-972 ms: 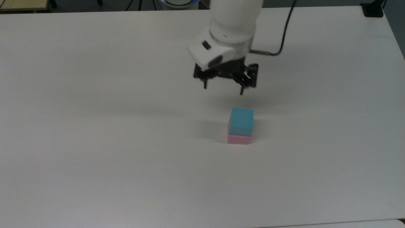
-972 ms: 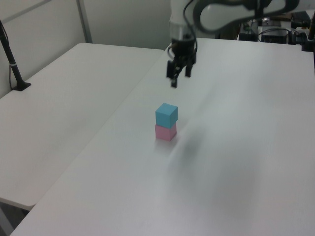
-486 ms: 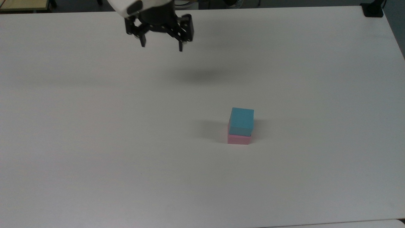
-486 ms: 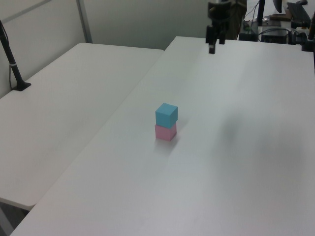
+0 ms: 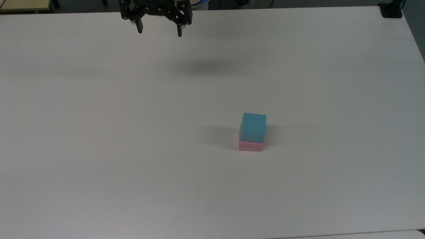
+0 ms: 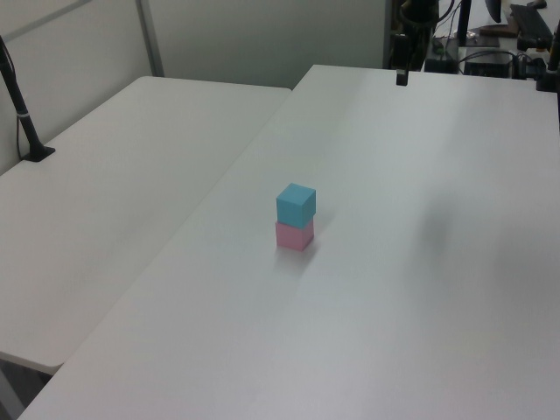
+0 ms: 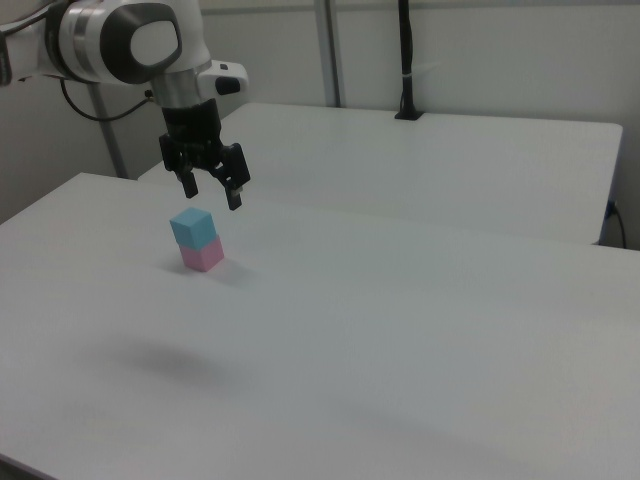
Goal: Put blue cube on pink cube
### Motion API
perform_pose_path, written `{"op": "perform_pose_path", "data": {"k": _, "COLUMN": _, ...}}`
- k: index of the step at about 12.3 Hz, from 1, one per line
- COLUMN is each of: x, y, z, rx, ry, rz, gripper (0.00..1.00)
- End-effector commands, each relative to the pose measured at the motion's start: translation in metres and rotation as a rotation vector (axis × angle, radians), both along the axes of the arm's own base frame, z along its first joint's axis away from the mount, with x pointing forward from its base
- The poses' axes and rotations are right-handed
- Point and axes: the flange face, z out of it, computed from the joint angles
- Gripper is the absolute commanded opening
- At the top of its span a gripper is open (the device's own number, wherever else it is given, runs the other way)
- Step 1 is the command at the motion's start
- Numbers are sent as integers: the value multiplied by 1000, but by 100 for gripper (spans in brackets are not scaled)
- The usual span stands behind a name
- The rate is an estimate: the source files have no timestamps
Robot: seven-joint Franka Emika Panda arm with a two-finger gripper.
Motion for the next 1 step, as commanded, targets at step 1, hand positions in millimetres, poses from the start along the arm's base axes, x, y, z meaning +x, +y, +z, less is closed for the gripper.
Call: {"op": "perform_pose_path", "data": {"k": 1, "x": -11, "y": 3, "z": -2, "rx": -8, "ry": 26, "rz": 15, "gripper": 100}}
